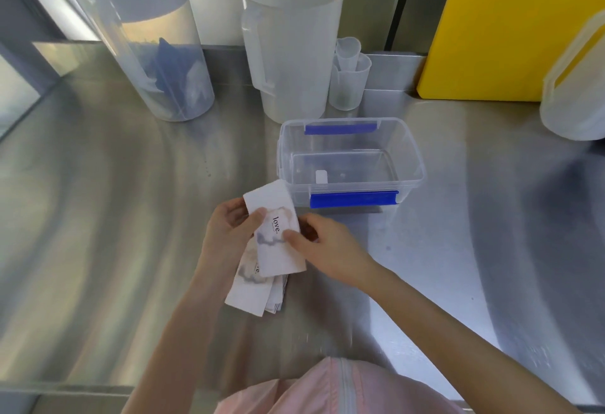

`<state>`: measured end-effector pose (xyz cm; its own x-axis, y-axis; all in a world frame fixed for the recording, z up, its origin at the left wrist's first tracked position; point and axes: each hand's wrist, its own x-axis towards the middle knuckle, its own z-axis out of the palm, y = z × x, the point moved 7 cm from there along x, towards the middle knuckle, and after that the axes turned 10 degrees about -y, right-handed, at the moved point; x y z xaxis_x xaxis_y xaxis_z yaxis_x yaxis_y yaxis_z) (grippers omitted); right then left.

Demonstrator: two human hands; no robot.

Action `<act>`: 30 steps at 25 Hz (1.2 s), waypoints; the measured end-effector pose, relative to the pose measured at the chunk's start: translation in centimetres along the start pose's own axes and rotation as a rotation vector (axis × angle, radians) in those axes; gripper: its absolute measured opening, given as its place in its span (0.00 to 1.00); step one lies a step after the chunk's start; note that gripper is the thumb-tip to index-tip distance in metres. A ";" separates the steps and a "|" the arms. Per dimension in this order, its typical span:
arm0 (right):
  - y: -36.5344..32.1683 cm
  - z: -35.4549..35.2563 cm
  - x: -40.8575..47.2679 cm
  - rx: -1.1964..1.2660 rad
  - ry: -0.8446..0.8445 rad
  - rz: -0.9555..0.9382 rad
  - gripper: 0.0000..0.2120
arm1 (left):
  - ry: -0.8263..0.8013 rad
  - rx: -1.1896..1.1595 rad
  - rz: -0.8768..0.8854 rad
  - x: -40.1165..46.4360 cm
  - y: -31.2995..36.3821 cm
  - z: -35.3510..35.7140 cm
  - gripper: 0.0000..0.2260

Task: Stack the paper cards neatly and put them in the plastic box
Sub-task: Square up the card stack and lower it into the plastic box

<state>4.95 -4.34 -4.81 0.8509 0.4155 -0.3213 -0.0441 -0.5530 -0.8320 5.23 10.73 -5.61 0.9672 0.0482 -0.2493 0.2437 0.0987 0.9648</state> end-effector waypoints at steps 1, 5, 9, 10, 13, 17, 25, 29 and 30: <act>0.0 0.8 0.3 -0.040 -0.029 0.034 0.14 | 0.009 0.011 -0.008 -0.2 -0.2 -0.5 0.06; 0.0 3.2 1.1 -0.118 -0.084 0.105 0.20 | -0.035 0.081 -0.012 -0.9 -1.1 -1.2 0.10; 0.3 4.8 1.4 -0.211 -0.120 0.116 0.25 | 0.020 0.176 -0.110 -0.9 -3.0 -1.7 0.11; 0.6 5.2 1.4 -0.231 -0.133 0.129 0.25 | 0.027 0.226 -0.136 -0.9 -3.6 -1.7 0.13; 1.4 5.7 1.4 -0.251 -0.128 0.171 0.27 | 0.040 0.334 -0.180 -0.9 -4.8 -1.9 0.15; 2.9 5.1 1.3 -0.155 -0.066 0.251 0.32 | 0.018 0.219 -0.278 -0.7 -5.9 -2.2 0.17; 4.8 6.0 2.0 0.189 -0.204 0.278 0.08 | -0.237 0.226 -0.510 -0.6 -7.0 -1.7 0.15; 5.2 5.9 1.9 0.207 -0.223 0.254 0.17 | -0.390 0.147 -0.564 -0.3 -7.1 -0.7 0.15; 5.4 5.8 1.7 0.222 -0.231 0.256 0.17 | -0.419 0.153 -0.573 -0.3 -7.1 -0.5 0.14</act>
<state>3.14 -2.37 -12.47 0.6586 0.4500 -0.6031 -0.3732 -0.5007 -0.7811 3.23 10.47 -12.40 0.6231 -0.3575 -0.6957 0.6978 -0.1478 0.7009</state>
